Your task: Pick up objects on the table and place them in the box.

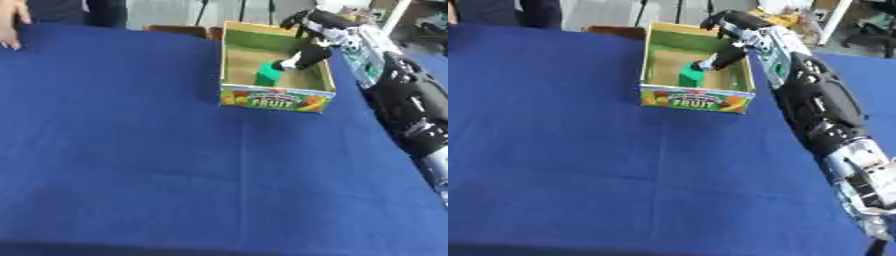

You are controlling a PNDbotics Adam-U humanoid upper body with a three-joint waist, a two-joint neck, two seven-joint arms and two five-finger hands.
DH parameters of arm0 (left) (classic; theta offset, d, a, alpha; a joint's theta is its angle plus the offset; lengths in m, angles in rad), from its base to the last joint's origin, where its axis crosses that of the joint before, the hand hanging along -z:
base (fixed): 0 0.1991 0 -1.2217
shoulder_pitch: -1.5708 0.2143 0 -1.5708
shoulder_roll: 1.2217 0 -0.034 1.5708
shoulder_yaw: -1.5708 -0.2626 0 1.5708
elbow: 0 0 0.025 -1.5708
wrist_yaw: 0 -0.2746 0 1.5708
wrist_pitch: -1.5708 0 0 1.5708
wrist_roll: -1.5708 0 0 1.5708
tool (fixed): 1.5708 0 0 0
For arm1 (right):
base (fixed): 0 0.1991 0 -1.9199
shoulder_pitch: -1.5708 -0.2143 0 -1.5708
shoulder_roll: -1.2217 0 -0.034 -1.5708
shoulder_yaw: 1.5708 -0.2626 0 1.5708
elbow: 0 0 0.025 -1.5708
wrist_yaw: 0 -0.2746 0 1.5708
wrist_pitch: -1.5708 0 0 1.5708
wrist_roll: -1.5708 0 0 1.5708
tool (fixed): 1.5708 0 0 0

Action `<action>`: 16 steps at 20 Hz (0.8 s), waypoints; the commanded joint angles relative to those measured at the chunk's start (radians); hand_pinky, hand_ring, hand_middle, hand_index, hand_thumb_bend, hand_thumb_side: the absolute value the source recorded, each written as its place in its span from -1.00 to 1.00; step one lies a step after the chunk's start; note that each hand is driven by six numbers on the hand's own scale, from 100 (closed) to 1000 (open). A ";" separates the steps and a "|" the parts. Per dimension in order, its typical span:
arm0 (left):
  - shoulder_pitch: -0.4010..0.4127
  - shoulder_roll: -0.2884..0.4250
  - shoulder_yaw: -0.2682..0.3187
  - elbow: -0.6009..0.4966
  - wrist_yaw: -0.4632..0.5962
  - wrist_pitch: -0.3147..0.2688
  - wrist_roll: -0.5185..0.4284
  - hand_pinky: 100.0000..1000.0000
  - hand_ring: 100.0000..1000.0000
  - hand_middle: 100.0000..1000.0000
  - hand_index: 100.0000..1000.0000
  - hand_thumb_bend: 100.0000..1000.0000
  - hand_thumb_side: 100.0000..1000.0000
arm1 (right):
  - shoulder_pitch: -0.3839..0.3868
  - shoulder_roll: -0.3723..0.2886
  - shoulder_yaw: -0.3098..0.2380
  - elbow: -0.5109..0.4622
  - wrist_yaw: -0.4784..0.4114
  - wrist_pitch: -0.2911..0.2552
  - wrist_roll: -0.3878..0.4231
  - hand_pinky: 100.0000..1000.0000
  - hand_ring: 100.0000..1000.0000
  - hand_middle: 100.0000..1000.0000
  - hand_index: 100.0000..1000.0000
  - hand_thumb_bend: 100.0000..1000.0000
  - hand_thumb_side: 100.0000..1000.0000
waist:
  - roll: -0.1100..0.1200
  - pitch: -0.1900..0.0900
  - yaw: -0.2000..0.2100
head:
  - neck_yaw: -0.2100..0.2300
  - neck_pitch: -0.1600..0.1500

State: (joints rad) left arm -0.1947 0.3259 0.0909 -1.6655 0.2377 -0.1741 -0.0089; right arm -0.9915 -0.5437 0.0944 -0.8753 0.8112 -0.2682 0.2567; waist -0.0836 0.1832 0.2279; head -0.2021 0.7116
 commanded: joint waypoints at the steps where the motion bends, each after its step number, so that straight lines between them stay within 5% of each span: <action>1: -0.001 0.015 0.014 -0.014 -0.001 -0.003 0.007 0.22 0.63 0.36 0.50 0.25 0.30 | 0.010 -0.086 0.005 -0.128 -0.085 0.001 -0.032 0.07 0.29 0.50 0.77 -0.16 -0.19 | 0.010 -0.025 -0.016 | 0.015 -0.006; 9: 0.014 0.011 0.030 -0.012 -0.006 -0.005 0.027 0.22 0.63 0.36 0.50 0.24 0.30 | 0.219 -0.213 -0.020 -0.442 -0.408 0.052 -0.098 -0.10 0.08 0.35 0.74 -0.36 -0.18 | 0.029 -0.029 -0.086 | 0.063 -0.014; 16: 0.020 0.002 0.036 -0.011 -0.006 -0.004 0.036 0.22 0.63 0.36 0.50 0.22 0.30 | 0.460 -0.195 -0.095 -0.644 -0.670 0.099 -0.222 -0.19 -0.03 0.27 0.74 -0.49 -0.18 | 0.058 -0.015 -0.139 | 0.094 -0.018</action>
State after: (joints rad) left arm -0.1708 0.3168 0.1156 -1.6649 0.2357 -0.1776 0.0227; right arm -0.5219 -0.7156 0.0253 -1.4718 0.1825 -0.1747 0.0585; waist -0.0263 0.1812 0.0862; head -0.1150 0.7017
